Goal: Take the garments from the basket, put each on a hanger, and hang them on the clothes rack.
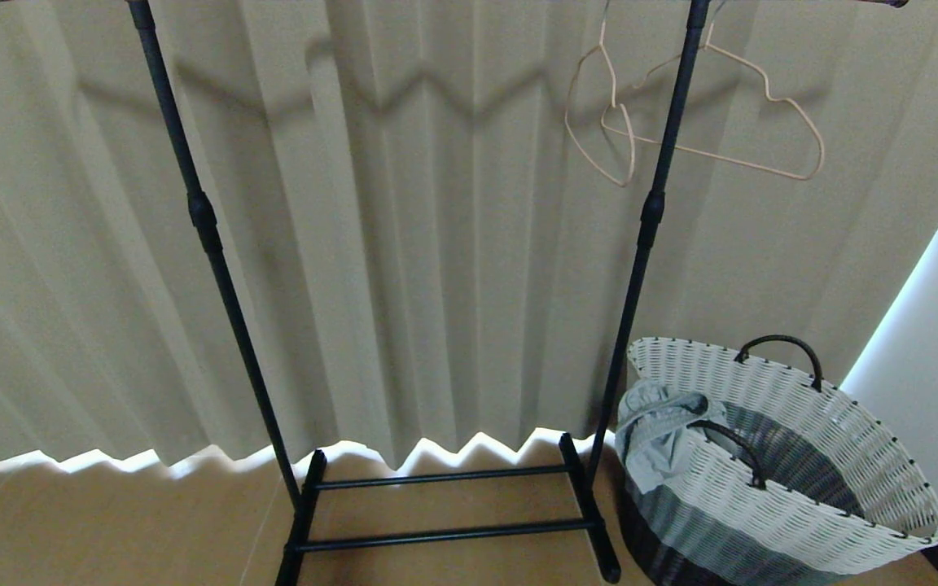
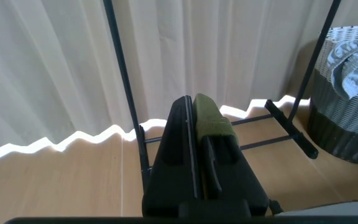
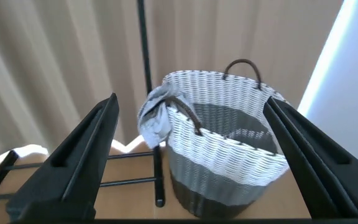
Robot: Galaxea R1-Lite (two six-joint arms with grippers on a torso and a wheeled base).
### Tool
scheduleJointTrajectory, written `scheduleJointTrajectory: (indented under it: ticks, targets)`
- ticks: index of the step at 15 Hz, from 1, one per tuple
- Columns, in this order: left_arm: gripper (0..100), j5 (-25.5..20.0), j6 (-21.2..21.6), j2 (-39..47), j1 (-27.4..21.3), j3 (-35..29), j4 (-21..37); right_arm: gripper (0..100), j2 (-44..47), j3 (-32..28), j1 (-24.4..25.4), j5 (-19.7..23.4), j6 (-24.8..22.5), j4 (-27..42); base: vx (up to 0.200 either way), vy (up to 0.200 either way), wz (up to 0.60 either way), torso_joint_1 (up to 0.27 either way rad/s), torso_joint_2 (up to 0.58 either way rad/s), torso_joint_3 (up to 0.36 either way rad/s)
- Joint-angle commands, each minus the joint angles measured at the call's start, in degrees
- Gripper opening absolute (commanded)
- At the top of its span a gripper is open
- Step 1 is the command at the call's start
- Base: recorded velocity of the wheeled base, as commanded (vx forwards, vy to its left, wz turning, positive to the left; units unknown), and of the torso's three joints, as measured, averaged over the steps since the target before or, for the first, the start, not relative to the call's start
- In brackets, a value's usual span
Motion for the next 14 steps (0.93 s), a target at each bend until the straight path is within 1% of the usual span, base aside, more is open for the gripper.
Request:
scheduleJointTrajectory:
  ticks: [1,2,3,4,6,9,14]
  targets:
    - [0,0.09,-0.08,0.09,0.00,0.15,-0.02,100,-0.07,0.05,0.00,-1.62,-0.49,-0.04,0.000,0.000,0.00,0.000,0.00,0.000]
    - [0,0.00,-0.16,0.09,0.00,0.15,-0.02,100,-0.07,0.05,0.00,-1.18,-1.98,0.05,0.000,0.000,0.00,0.000,0.00,0.000]
    - [0,0.00,-0.16,0.09,0.00,0.06,-0.02,100,-0.07,0.05,0.00,0.14,-4.18,0.05,0.000,0.000,0.00,0.000,0.00,0.000]
    - [0,0.00,-0.25,0.09,0.00,0.06,-0.02,100,-0.07,0.05,0.00,1.37,-4.36,0.13,0.000,0.000,0.00,0.000,0.00,0.000]
    - [0,0.00,-0.96,0.09,0.00,0.06,-0.02,100,-0.07,0.05,0.00,1.11,-3.56,-0.04,0.000,0.000,0.00,0.000,0.00,0.000]
    - [0,-0.09,-1.04,0.09,0.00,0.06,-0.02,100,-0.07,0.05,0.00,1.99,-2.86,-0.04,0.000,0.000,0.00,0.000,0.00,0.000]
    - [0,-0.09,-0.96,0.09,0.00,0.06,-0.02,100,-0.07,0.05,0.00,1.99,-3.13,-0.04,0.000,0.000,0.00,0.000,0.00,0.000]
